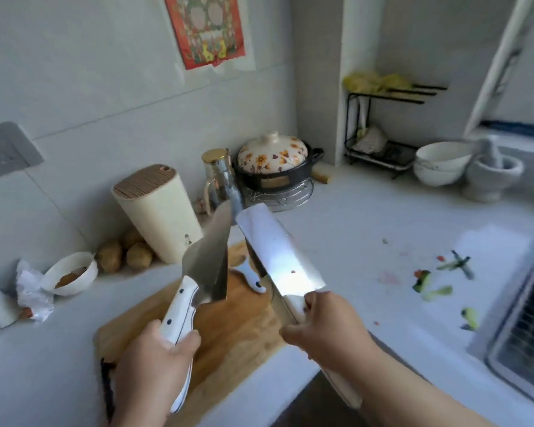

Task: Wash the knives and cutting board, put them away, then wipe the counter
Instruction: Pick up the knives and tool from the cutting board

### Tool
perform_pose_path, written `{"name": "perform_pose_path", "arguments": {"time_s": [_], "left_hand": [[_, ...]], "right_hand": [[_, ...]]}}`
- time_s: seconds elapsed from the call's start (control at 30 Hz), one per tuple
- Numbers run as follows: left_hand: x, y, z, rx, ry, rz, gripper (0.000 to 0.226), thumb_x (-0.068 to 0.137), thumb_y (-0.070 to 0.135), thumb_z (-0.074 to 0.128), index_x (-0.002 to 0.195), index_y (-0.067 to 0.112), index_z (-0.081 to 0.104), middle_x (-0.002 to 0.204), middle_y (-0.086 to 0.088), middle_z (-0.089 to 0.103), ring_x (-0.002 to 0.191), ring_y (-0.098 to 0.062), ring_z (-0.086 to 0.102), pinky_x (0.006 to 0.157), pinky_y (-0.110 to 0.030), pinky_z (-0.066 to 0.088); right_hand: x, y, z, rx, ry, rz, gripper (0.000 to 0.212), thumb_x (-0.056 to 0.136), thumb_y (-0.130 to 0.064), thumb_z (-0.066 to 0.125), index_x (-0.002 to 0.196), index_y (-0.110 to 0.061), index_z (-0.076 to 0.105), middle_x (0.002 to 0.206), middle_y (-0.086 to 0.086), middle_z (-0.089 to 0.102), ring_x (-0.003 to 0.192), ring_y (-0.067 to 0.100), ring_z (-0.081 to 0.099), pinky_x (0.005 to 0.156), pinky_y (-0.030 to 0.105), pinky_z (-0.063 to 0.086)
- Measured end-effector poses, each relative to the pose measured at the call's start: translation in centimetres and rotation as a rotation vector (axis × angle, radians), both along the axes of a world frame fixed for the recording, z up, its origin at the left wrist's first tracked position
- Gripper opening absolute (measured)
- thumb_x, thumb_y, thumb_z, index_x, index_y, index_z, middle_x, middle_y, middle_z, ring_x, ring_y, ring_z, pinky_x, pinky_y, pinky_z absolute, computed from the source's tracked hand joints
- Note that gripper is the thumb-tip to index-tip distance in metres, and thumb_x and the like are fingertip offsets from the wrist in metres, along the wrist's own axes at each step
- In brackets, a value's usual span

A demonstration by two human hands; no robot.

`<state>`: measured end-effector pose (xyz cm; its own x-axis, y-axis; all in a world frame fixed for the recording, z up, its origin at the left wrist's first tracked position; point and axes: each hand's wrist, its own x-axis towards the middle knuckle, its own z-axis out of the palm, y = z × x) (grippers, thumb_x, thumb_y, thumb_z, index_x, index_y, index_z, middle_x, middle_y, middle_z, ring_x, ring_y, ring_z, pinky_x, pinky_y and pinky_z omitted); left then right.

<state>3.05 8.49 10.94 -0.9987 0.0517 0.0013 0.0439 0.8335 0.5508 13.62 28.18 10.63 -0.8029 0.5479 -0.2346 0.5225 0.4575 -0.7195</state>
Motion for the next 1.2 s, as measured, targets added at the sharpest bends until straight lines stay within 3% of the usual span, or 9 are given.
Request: {"name": "perform_pose_path", "arguments": {"time_s": [0.1, 0.23, 0.37, 0.5, 0.67, 0.87, 0.93, 1.1, 1.2], "left_hand": [[2.4, 4.3, 1.1, 0.121, 0.004, -0.184, 0.041, 0.059, 0.048, 0.066, 0.066, 0.009, 0.053, 0.061, -0.009, 0.056, 0.06, -0.03, 0.053, 0.057, -0.034, 0.045], [7.3, 11.3, 1.3, 0.18, -0.071, -0.446, 0.034, 0.063, 0.038, 0.072, 0.069, 0.008, 0.055, 0.061, -0.008, 0.056, 0.061, -0.03, 0.053, 0.055, -0.032, 0.04], [14.0, 17.9, 0.8, -0.005, -0.034, -0.748, 0.027, 0.074, 0.038, 0.067, 0.07, 0.014, 0.054, 0.066, -0.003, 0.057, 0.061, -0.022, 0.053, 0.053, -0.029, 0.038], [21.7, 23.9, 0.7, -0.02, -0.076, -1.018, 0.023, 0.075, 0.038, 0.067, 0.075, 0.017, 0.057, 0.067, 0.0, 0.059, 0.06, -0.018, 0.055, 0.052, -0.028, 0.039], [31.9, 31.9, -0.8, -0.119, -0.156, -1.271, 0.022, 0.071, 0.041, 0.065, 0.074, 0.02, 0.056, 0.068, 0.001, 0.06, 0.06, -0.015, 0.057, 0.051, -0.027, 0.039], [42.9, 40.6, -5.9, -0.275, -0.259, -1.386, 0.023, 0.073, 0.041, 0.061, 0.078, 0.019, 0.057, 0.07, 0.005, 0.058, 0.063, -0.016, 0.054, 0.048, -0.024, 0.034], [45.4, 43.1, -8.0, -0.347, -0.275, -1.378, 0.022, 0.075, 0.041, 0.06, 0.082, 0.02, 0.056, 0.076, 0.005, 0.058, 0.069, -0.018, 0.054, 0.054, -0.024, 0.036], [48.7, 47.5, -14.0, -0.462, -0.343, -1.27, 0.033, 0.078, 0.041, 0.062, 0.101, 0.018, 0.06, 0.1, -0.001, 0.067, 0.092, -0.021, 0.064, 0.065, -0.022, 0.039], [49.5, 48.8, -17.2, -0.499, -0.37, -1.224, 0.028, 0.08, 0.037, 0.061, 0.098, 0.017, 0.058, 0.104, -0.001, 0.067, 0.096, -0.021, 0.065, 0.066, -0.022, 0.039]], "right_hand": [[5.8, 1.7, 1.5, 0.007, 0.026, -0.199, 0.029, 0.065, -0.033, 0.067, 0.061, -0.015, 0.044, 0.056, -0.001, 0.049, 0.051, 0.015, 0.05, 0.048, 0.025, 0.034], [14.1, 4.3, 2.4, 0.039, 0.025, -0.449, 0.025, 0.068, -0.035, 0.068, 0.071, -0.013, 0.057, 0.065, 0.002, 0.063, 0.059, 0.017, 0.06, 0.049, 0.026, 0.039], [22.9, 6.8, 1.9, -0.001, 0.023, -0.7, 0.027, 0.066, -0.031, 0.07, 0.075, -0.008, 0.061, 0.068, 0.01, 0.068, 0.061, 0.024, 0.068, 0.052, 0.033, 0.054], [31.6, 9.1, 1.7, -0.036, 0.018, -0.928, 0.026, 0.062, -0.032, 0.069, 0.073, -0.01, 0.061, 0.067, 0.01, 0.069, 0.06, 0.024, 0.069, 0.061, 0.038, 0.058], [42.4, 13.1, 0.0, -0.116, 0.041, -1.159, 0.021, 0.065, -0.021, 0.072, 0.079, -0.005, 0.067, 0.057, 0.005, 0.062, 0.044, 0.018, 0.061, 0.049, 0.031, 0.055], [53.8, 20.4, -5.1, -0.269, -0.109, -1.291, 0.027, 0.061, -0.024, 0.074, 0.074, -0.004, 0.062, 0.056, 0.007, 0.061, 0.052, 0.025, 0.065, 0.051, 0.028, 0.047], [55.7, 23.1, -7.5, -0.313, -0.165, -1.306, 0.028, 0.057, -0.025, 0.074, 0.073, -0.006, 0.062, 0.058, 0.005, 0.064, 0.053, 0.023, 0.066, 0.05, 0.025, 0.047], [56.6, 28.2, -13.0, -0.386, -0.323, -1.31, 0.026, 0.06, -0.029, 0.069, 0.079, -0.012, 0.062, 0.069, -0.001, 0.065, 0.064, 0.017, 0.063, 0.046, 0.019, 0.038], [55.8, 29.9, -16.0, -0.421, -0.385, -1.335, 0.018, 0.07, -0.026, 0.067, 0.074, -0.016, 0.052, 0.069, -0.005, 0.056, 0.058, 0.01, 0.053, 0.043, 0.019, 0.035]]}}
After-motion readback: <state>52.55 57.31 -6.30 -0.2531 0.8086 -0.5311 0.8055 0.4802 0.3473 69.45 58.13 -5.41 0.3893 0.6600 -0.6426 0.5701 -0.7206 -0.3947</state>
